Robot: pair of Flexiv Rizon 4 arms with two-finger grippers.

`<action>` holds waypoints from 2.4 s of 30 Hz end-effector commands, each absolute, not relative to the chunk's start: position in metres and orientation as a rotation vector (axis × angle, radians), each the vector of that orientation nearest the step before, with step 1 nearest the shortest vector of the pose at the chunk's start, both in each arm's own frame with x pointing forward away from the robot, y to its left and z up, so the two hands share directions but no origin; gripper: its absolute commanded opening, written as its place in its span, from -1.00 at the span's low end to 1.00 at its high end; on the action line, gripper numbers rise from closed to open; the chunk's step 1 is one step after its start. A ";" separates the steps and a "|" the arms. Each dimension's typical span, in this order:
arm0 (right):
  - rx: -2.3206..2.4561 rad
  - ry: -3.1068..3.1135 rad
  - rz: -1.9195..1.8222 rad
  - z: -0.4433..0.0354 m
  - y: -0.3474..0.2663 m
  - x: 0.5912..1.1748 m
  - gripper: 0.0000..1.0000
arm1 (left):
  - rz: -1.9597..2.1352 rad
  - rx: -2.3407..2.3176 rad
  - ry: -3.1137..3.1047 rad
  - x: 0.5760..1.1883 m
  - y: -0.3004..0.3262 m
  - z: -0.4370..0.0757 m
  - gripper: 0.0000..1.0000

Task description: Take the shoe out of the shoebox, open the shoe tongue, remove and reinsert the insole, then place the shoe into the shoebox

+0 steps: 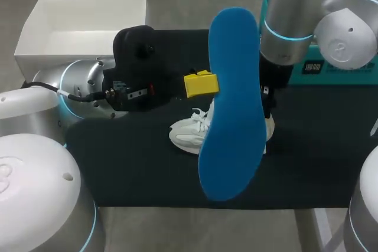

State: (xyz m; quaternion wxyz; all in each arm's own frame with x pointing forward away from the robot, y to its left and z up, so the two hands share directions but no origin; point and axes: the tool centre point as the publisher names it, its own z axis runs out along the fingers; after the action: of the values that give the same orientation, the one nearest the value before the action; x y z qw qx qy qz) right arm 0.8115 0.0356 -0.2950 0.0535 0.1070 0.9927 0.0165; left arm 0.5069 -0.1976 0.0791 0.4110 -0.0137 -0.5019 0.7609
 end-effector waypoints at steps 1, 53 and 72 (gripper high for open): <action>0.326 3.012 0.049 -0.295 0.035 0.810 1.00 | 1.935 0.023 -1.288 0.497 -0.207 0.087 -1.00; 0.162 3.096 0.399 -0.378 0.104 0.849 -1.00 | 1.935 0.023 -1.288 0.497 -0.207 0.087 -1.00; 0.299 3.118 0.434 -0.388 0.110 0.841 -1.00 | 1.935 0.023 -1.288 0.497 -0.207 0.087 -1.00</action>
State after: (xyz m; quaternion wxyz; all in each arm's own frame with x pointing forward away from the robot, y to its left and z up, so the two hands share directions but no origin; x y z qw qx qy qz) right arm 0.8430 0.1040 -0.3821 -0.0050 0.0631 0.9870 0.1474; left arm 0.5069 -0.1977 0.0791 0.4112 -0.0140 -0.5017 0.7609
